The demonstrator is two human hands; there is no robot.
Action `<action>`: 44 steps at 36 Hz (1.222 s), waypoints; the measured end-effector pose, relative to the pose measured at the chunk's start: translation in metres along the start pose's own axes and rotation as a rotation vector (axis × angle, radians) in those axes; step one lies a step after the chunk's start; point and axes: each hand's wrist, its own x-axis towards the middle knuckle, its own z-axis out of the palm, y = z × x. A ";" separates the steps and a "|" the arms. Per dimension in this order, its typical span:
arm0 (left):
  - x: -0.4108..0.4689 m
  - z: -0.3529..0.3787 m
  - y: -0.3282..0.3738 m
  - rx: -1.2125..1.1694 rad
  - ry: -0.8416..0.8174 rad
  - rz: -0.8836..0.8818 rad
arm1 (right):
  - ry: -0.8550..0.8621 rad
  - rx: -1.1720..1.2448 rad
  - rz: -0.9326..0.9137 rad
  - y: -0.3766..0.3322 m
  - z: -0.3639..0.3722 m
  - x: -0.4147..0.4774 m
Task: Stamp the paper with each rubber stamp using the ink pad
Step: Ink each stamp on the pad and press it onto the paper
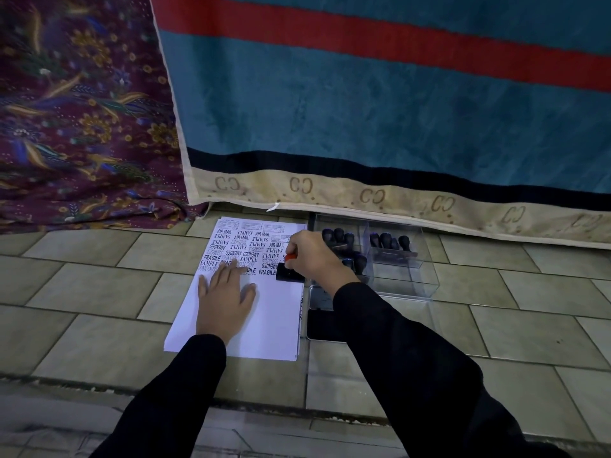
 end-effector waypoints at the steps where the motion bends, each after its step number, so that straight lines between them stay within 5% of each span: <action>1: 0.000 0.000 0.000 0.001 -0.001 0.000 | 0.009 0.008 0.005 0.000 0.001 0.000; 18: -0.001 -0.002 0.000 -0.007 -0.003 -0.005 | 0.047 0.051 0.035 0.001 -0.006 0.000; 29: 0.001 -0.006 -0.003 -0.151 -0.003 -0.045 | 0.535 0.804 0.240 0.050 -0.098 -0.035; 39: 0.006 -0.026 0.002 -0.807 -0.050 -0.293 | 0.674 0.581 0.393 0.126 -0.118 -0.073; 44: 0.010 -0.030 0.003 -0.844 -0.027 -0.326 | 0.553 0.294 0.415 0.128 -0.109 -0.076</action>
